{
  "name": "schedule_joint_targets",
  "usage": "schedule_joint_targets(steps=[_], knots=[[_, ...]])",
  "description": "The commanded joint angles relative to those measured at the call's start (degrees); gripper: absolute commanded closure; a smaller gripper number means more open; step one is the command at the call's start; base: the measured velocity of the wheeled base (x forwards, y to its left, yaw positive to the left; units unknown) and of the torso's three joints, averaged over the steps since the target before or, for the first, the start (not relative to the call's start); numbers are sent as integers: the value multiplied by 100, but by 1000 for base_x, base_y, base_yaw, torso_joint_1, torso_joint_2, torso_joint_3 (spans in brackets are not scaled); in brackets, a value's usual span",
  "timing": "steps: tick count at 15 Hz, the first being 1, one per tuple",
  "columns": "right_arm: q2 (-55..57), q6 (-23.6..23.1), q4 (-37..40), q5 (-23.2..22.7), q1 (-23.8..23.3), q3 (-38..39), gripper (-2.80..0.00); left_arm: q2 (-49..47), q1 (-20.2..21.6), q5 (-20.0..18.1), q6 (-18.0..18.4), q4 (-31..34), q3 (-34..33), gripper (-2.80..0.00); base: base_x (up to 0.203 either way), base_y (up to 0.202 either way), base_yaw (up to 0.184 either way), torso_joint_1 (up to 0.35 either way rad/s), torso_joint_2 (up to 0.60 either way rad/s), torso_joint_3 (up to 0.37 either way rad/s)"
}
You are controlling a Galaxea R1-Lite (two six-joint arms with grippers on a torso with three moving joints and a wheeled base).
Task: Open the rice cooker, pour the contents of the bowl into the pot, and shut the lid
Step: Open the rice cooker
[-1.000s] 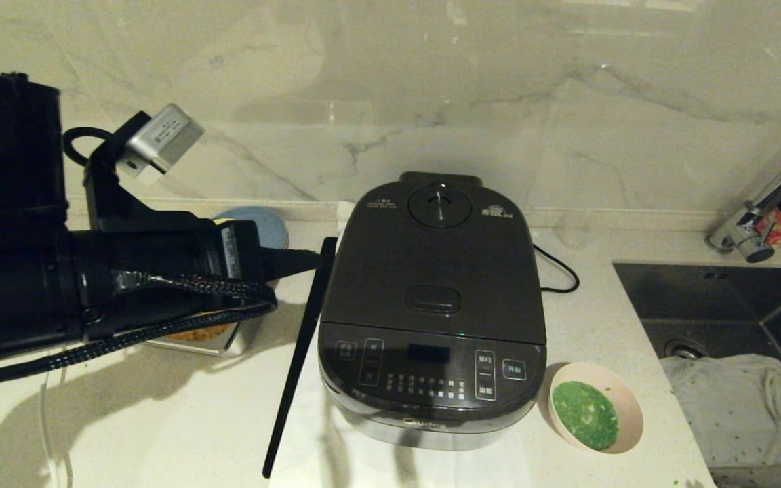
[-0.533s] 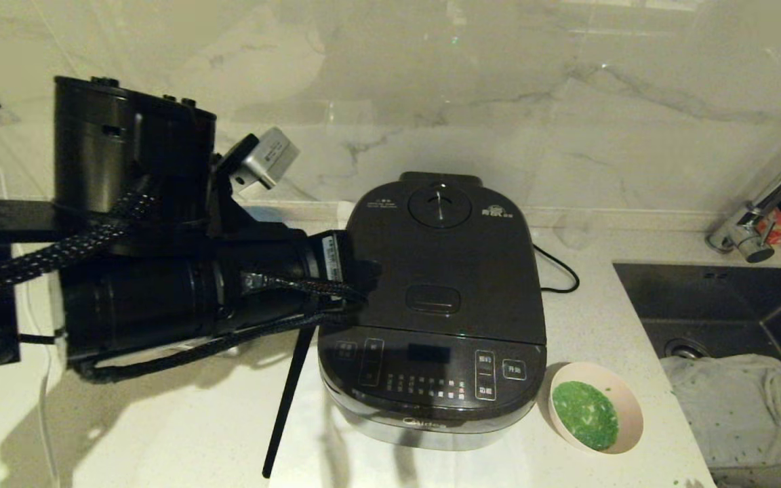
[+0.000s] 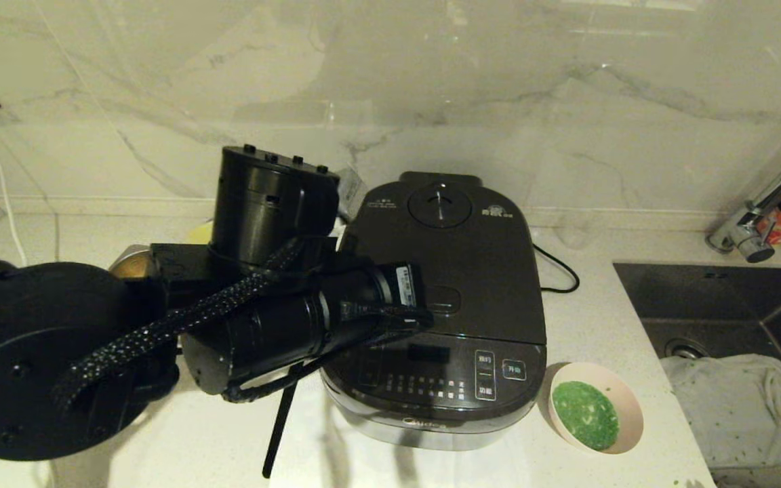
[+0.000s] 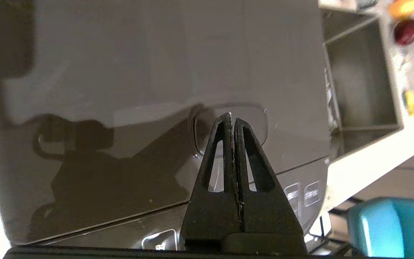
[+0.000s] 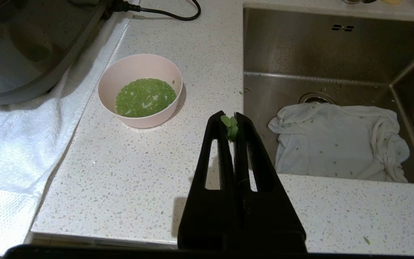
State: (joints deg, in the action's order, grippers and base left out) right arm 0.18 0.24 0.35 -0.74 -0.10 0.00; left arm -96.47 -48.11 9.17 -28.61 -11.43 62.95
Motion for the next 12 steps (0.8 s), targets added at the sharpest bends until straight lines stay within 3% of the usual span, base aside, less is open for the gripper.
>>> schedule_joint_targets(steps=[1, 12], knots=[[-1, 2, 0, -5, 1, 0, 0, -173, -23, 13, -29, -24, -48, 0, 0, 0, 0, 0, 0, 0], [-1, 2, 0, -5, 1, 0, 0, -161, -31, 121, -57, -34, -118, 0, 0, 0, 0, 0, 0, 0]])
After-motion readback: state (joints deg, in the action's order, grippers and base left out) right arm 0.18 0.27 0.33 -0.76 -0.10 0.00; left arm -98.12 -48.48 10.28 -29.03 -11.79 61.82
